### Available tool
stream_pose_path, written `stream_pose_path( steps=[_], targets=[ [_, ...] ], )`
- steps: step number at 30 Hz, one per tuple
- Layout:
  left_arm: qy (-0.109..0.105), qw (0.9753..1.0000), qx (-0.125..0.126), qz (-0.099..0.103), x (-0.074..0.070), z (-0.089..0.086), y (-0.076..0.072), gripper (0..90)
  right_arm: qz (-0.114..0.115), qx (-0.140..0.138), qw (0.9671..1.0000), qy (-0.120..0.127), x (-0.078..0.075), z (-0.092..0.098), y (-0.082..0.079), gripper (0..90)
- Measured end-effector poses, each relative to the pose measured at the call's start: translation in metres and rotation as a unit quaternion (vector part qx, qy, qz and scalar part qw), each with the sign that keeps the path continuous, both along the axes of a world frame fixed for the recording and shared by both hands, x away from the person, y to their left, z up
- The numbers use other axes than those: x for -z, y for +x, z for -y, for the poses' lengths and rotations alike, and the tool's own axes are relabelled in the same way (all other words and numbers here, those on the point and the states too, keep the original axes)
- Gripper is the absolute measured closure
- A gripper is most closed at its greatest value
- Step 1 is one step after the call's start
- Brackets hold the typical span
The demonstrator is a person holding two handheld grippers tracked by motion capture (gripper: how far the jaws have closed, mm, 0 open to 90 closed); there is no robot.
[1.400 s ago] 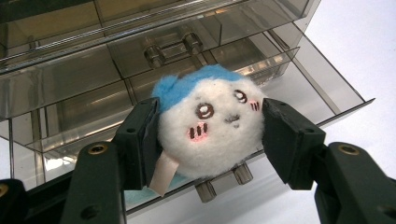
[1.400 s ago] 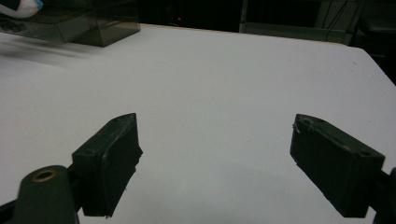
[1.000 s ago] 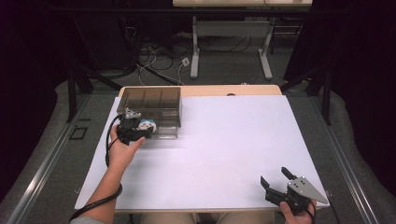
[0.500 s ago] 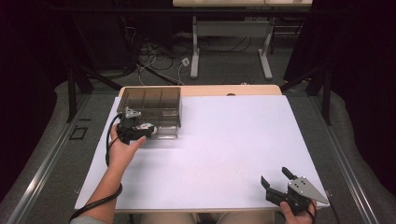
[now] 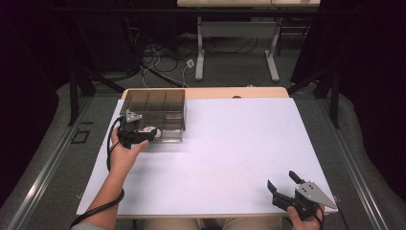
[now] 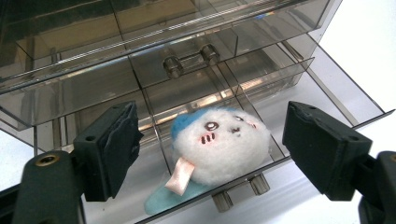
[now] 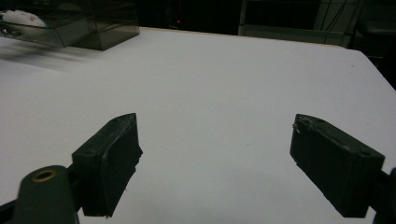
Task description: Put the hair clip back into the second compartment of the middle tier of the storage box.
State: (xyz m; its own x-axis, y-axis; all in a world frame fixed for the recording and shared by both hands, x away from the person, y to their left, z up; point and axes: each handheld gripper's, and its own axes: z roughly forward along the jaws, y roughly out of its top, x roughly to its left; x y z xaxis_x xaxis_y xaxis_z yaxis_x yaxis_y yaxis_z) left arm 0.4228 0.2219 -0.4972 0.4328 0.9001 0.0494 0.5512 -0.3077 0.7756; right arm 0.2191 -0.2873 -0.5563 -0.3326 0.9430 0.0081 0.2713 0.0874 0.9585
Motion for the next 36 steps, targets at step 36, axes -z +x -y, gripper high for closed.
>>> stream_pose_path(
  steps=[36],
  targets=[
    [-0.070, 0.9953, 0.045, 0.050, -0.018, 0.004, -0.025, 0.4, 0.000, -0.004, 1.0000, 0.004, 0.001, 0.000, 0.002, 15.1]
  ],
)
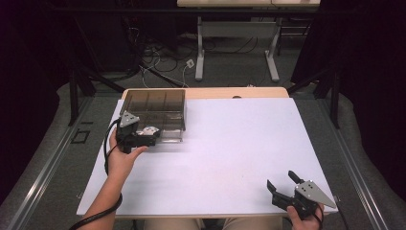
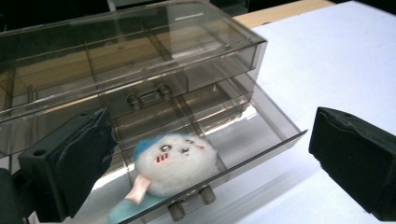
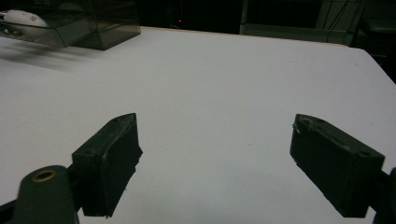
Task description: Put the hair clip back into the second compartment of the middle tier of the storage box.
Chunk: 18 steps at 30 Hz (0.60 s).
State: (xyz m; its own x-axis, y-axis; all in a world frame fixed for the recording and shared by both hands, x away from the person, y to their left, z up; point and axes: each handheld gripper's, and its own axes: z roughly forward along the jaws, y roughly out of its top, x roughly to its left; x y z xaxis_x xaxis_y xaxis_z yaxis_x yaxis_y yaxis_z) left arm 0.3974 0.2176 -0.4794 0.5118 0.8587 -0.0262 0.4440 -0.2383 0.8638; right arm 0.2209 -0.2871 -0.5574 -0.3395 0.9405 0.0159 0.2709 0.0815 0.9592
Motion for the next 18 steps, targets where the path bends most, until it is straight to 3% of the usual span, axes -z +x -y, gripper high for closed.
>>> stream_pose_path(
  steps=[10, 18],
  targets=[
    [-0.021, 0.9996, 0.019, -0.002, -0.009, 0.002, -0.008, 0.6, -0.001, 0.000, 1.0000, -0.001, -0.001, 0.000, -0.001, 15.1],
    [-0.033, 0.9993, 0.018, 0.008, -0.013, -0.001, -0.018, 0.7, -0.002, 0.001, 1.0000, 0.000, -0.001, -0.001, -0.001, 15.2]
  ],
)
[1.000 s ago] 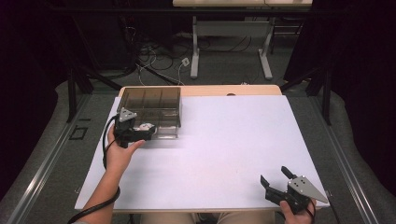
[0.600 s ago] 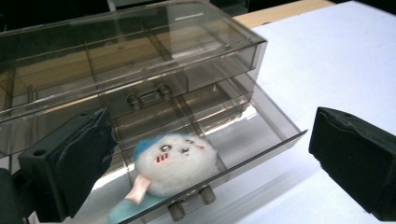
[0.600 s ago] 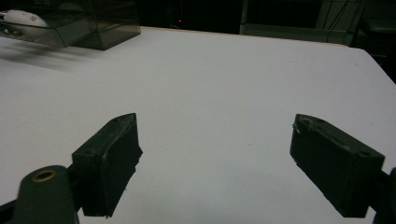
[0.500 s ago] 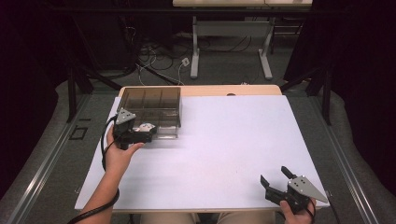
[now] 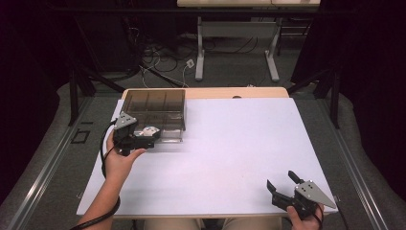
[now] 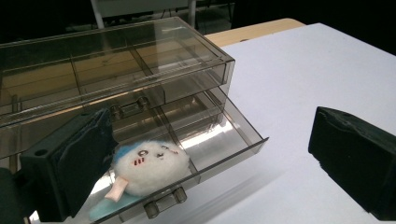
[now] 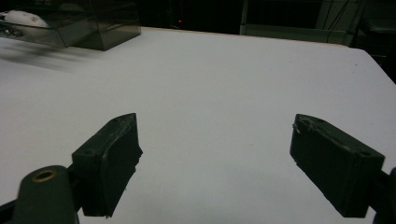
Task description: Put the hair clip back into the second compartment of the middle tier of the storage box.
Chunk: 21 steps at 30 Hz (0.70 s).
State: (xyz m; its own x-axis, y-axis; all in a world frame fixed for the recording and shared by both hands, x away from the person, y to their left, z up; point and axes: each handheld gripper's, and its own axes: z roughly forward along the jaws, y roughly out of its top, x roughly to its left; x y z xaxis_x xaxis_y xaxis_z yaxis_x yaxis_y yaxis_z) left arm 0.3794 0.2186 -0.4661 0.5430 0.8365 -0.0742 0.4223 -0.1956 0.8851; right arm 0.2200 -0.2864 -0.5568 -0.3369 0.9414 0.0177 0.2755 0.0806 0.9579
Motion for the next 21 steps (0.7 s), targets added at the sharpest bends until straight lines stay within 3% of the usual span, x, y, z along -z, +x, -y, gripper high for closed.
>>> stream_pose_path(
  steps=[13, 21],
  targets=[
    [-0.017, 0.9998, 0.002, 0.014, -0.001, -0.006, -0.024, 0.8, 0.003, 0.001, 1.0000, -0.001, 0.000, 0.001, 0.000, 15.1],
    [-0.013, 0.9995, 0.001, 0.028, 0.003, -0.008, -0.042, 0.7, 0.002, 0.000, 1.0000, -0.001, -0.001, 0.000, -0.001, 15.2]
  ],
)
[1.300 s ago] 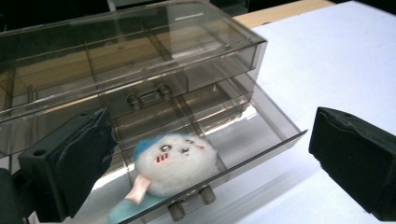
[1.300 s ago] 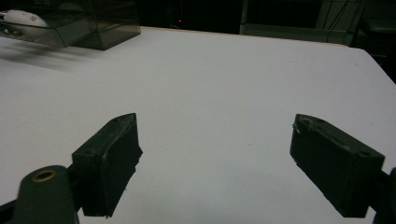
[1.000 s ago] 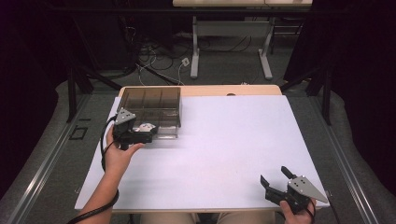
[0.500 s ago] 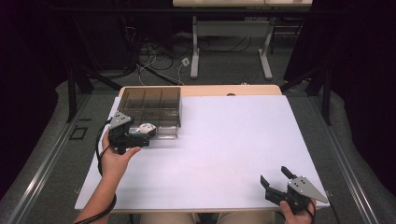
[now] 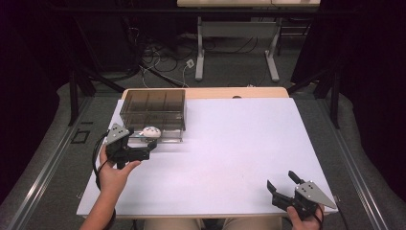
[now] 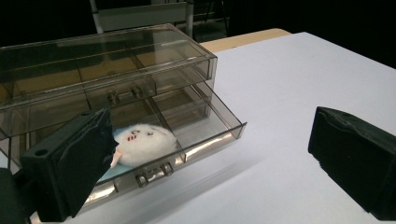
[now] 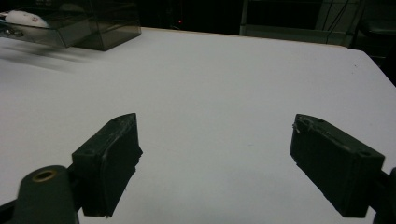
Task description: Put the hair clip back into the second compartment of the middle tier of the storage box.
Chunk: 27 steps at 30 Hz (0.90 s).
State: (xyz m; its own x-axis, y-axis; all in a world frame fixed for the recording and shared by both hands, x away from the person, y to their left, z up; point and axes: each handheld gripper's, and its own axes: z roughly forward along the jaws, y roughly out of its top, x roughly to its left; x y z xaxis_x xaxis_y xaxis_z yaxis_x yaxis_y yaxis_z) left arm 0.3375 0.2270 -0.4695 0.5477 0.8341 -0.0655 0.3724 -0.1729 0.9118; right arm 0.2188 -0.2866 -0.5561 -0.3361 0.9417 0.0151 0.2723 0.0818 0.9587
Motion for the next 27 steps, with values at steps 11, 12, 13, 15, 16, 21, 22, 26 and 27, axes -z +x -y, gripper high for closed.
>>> stream_pose_path(
  steps=[11, 12, 13, 15, 16, 21, 22, 26, 27],
  targets=[
    [-0.010, 0.9999, -0.012, -0.001, 0.017, -0.011, -0.025, 0.7, 0.002, 0.000, 1.0000, -0.002, 0.001, 0.001, 0.001, 15.2],
    [-0.012, 0.9998, -0.014, -0.003, 0.019, -0.012, -0.028, 0.8, 0.000, 0.000, 1.0000, -0.002, 0.000, 0.001, 0.000, 15.1],
    [-0.012, 0.9998, -0.015, -0.002, 0.021, -0.014, -0.030, 0.8, 0.000, 0.000, 1.0000, -0.001, 0.000, 0.001, 0.000, 15.1],
    [-0.020, 0.9996, -0.020, -0.003, 0.024, -0.016, -0.035, 0.7, -0.001, 0.000, 1.0000, -0.002, 0.000, 0.001, 0.000, 15.2],
    [-0.018, 0.9996, -0.020, -0.002, 0.026, -0.018, -0.037, 0.8, 0.002, 0.000, 1.0000, -0.001, 0.001, 0.001, 0.001, 15.2],
    [-0.035, 0.9989, -0.031, -0.004, 0.036, -0.024, -0.047, 0.7, 0.002, 0.000, 1.0000, -0.001, 0.001, 0.001, 0.001, 15.2],
    [-0.035, 0.9988, -0.033, -0.006, 0.038, -0.025, -0.049, 0.8, 0.000, 0.000, 1.0000, -0.002, 0.000, 0.001, 0.000, 15.2],
    [-0.030, 0.9988, -0.037, -0.007, 0.045, -0.029, -0.055, 0.8, 0.001, 0.000, 1.0000, -0.001, 0.000, 0.001, 0.000, 15.2],
    [-0.030, 0.9988, -0.038, -0.007, 0.046, -0.030, -0.057, 0.8, 0.001, 0.000, 1.0000, 0.000, 0.001, 0.001, 0.000, 15.1]
  ],
)
